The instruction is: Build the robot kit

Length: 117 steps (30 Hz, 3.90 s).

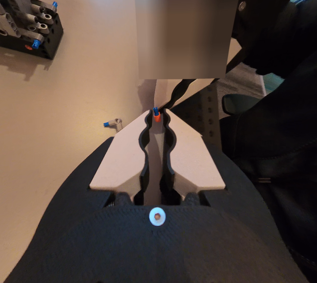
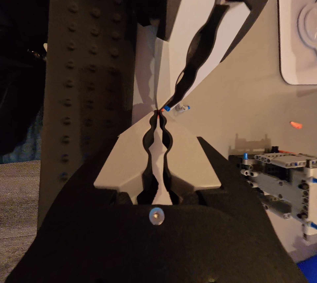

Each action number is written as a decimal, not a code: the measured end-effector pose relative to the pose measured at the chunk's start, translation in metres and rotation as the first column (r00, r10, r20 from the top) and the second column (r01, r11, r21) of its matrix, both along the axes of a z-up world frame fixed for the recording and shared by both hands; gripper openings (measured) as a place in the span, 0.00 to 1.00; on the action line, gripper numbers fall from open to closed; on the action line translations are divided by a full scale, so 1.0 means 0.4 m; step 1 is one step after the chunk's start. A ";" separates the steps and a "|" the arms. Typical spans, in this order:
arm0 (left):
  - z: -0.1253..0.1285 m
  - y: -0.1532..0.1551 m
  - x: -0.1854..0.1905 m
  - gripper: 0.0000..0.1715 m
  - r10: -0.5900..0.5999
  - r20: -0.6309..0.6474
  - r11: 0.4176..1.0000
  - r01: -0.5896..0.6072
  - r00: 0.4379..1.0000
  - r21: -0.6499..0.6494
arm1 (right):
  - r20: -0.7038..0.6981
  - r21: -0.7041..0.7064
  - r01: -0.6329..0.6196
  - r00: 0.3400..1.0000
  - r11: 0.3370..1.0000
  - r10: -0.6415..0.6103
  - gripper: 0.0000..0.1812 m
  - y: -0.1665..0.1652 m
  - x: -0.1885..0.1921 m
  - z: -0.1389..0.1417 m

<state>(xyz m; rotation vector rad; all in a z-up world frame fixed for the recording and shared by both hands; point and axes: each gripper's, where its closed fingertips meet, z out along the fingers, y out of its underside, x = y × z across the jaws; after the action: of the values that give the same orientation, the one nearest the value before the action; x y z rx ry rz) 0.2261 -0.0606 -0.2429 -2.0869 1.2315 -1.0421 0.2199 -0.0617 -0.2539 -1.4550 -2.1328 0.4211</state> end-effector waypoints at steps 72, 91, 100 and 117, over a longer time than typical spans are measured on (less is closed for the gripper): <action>0.179 0.068 -0.047 0.10 0.231 0.392 0.959 -0.276 0.890 0.063 | -0.487 -0.813 -0.044 0.600 0.581 -0.635 0.03 0.105 0.023 0.244; -0.065 0.077 -0.068 0.03 0.237 -0.093 0.971 -0.234 0.967 0.047 | -0.420 -0.811 0.050 0.643 0.583 -0.640 0.02 0.120 0.029 0.170; 0.209 0.072 -0.054 0.03 0.180 0.550 0.980 -0.194 0.815 -0.032 | -0.501 -0.795 -0.059 0.626 0.604 -0.598 0.02 0.073 -0.004 0.235; 0.256 0.059 -0.039 0.03 0.138 0.655 0.987 -0.156 0.743 -0.031 | -0.561 -0.752 -0.075 0.596 0.655 -0.575 0.02 0.057 -0.030 0.274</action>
<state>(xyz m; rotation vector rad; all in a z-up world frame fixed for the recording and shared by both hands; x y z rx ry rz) 0.2106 -0.0369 -0.1405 -1.5307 0.6962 -1.4959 0.2078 -0.0391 -0.1444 -1.5207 -0.9854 1.5856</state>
